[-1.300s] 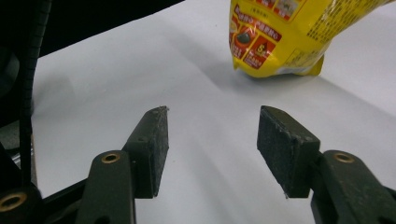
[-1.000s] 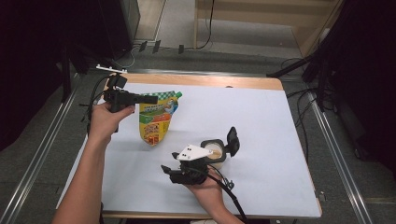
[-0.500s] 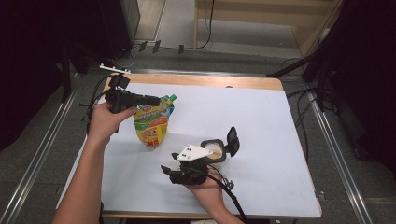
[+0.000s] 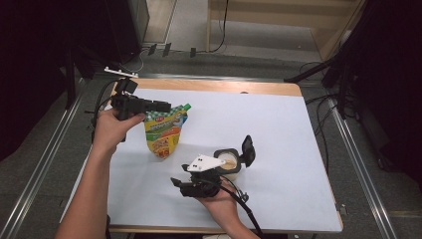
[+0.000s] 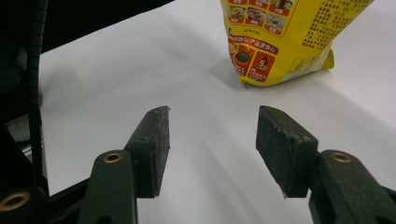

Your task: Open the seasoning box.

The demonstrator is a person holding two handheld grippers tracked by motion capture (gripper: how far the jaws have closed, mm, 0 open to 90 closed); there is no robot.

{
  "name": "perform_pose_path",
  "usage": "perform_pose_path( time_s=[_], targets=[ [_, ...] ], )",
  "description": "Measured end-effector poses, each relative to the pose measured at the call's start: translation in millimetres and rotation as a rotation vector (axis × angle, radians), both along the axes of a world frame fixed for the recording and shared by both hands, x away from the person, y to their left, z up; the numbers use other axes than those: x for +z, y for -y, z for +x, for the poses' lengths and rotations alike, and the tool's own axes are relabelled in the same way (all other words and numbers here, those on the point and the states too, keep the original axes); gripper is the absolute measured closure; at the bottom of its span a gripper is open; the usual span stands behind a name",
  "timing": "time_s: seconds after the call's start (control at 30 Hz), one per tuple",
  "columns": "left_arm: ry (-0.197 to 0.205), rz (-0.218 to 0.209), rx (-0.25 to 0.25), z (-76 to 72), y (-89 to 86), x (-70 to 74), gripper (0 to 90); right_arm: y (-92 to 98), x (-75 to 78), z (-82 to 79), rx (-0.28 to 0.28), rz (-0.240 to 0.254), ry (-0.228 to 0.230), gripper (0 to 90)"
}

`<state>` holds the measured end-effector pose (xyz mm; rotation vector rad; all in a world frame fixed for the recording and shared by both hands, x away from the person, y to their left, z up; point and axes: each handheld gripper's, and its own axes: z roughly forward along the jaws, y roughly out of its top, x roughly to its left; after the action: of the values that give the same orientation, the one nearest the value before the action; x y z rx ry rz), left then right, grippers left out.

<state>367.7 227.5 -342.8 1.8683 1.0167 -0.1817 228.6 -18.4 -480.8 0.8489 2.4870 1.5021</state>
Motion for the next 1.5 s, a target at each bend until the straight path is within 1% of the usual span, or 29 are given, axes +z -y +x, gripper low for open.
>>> perform_pose_path(
  time_s=[0.23, 0.33, 0.57, 0.67, 0.77, 1.0, 1.3, 1.37, 1.4, 1.5],
  targets=[
    [-0.011, -0.005, 0.0, -0.3, 0.5, 1.2, 68.9, 0.4, 0.1, 0.4, -0.001, 0.002, -0.001, 46.3],
    [-0.01, -0.005, 0.004, -0.8, 0.9, 1.8, 68.8, 0.5, 0.3, 0.6, -0.003, 0.004, 0.0, 46.3],
    [-0.003, -0.003, -0.006, -2.1, 3.3, 3.6, 68.2, 0.5, 0.4, 0.6, -0.003, 0.001, 0.0, 46.3],
    [-0.005, -0.001, -0.004, -2.0, 3.1, 3.8, 68.0, 0.5, 0.5, 0.5, -0.001, 0.002, 0.001, 46.3],
    [-0.003, -0.008, 0.002, -2.9, 1.9, 5.3, 67.9, 0.7, 0.8, 0.5, -0.002, 0.002, 0.001, 46.3],
    [-0.001, 0.002, 0.01, -3.9, 1.1, 7.2, 67.2, 0.2, 0.7, 0.2, 0.001, 0.0, 0.003, 46.4],
    [0.0, -0.01, 0.028, -3.2, -7.7, 8.4, 66.6, 1.1, 2.0, 0.3, 0.001, 0.003, 0.004, 46.8],
    [-0.001, -0.012, 0.035, -3.0, -10.2, 8.3, 66.5, 2.0, 2.8, 0.3, -0.002, 0.011, -0.002, 47.0],
    [0.002, -0.012, 0.036, -2.8, -11.3, 8.0, 66.5, 2.7, 3.6, 0.4, -0.004, 0.014, -0.008, 47.1],
    [-0.001, -0.003, 0.046, -1.6, -14.5, 6.4, 65.8, 3.2, 6.6, -0.3, 0.0, 0.016, -0.006, 47.1]
  ],
)
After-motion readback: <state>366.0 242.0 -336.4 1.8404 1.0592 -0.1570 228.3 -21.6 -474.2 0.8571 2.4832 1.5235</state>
